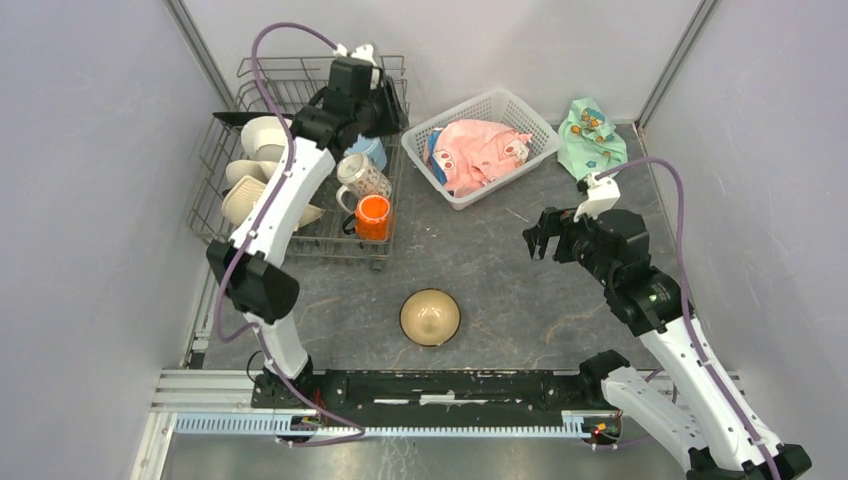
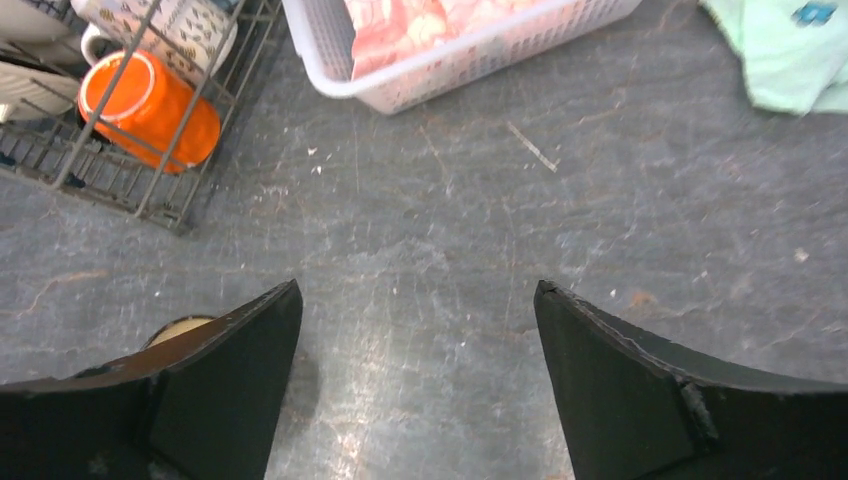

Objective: Load the mixed dishes into the dish rack
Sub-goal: Pick up the bowl from the center of the board.

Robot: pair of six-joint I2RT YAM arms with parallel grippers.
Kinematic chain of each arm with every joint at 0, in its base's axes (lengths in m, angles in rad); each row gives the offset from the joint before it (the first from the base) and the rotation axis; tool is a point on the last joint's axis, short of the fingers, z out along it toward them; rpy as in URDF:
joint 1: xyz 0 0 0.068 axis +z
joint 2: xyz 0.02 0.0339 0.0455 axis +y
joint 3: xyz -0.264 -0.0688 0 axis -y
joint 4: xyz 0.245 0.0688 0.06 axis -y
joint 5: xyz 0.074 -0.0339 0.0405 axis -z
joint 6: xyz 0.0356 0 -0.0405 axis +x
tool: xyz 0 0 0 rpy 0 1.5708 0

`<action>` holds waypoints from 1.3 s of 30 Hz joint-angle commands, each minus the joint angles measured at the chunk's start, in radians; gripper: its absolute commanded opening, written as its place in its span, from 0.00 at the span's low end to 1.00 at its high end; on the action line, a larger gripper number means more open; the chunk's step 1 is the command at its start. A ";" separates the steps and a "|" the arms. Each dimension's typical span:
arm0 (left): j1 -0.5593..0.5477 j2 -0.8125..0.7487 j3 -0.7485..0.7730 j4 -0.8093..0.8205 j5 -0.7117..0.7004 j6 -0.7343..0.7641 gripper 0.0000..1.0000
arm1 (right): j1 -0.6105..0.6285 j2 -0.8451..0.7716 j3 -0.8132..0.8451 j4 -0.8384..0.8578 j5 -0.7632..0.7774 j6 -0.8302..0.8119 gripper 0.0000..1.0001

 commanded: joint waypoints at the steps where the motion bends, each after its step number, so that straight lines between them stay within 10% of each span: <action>1: -0.056 -0.159 -0.114 -0.274 -0.089 0.095 0.49 | 0.004 -0.022 -0.067 0.010 -0.075 0.093 0.89; 5: -0.066 -0.308 -0.298 -0.285 -0.098 0.069 0.59 | 0.004 -0.040 -0.134 0.062 -0.125 0.166 0.79; 9: -0.066 -0.421 -0.429 -0.284 -0.114 0.067 0.99 | 0.025 0.001 -0.173 0.081 -0.153 0.198 0.72; 23: -0.055 -0.524 -0.553 -0.292 -0.078 0.133 1.00 | 0.371 0.318 -0.114 0.237 -0.019 0.216 0.73; 39: -0.053 -0.616 -0.636 -0.146 0.058 0.105 0.89 | 0.472 0.562 -0.087 0.315 -0.170 0.145 0.72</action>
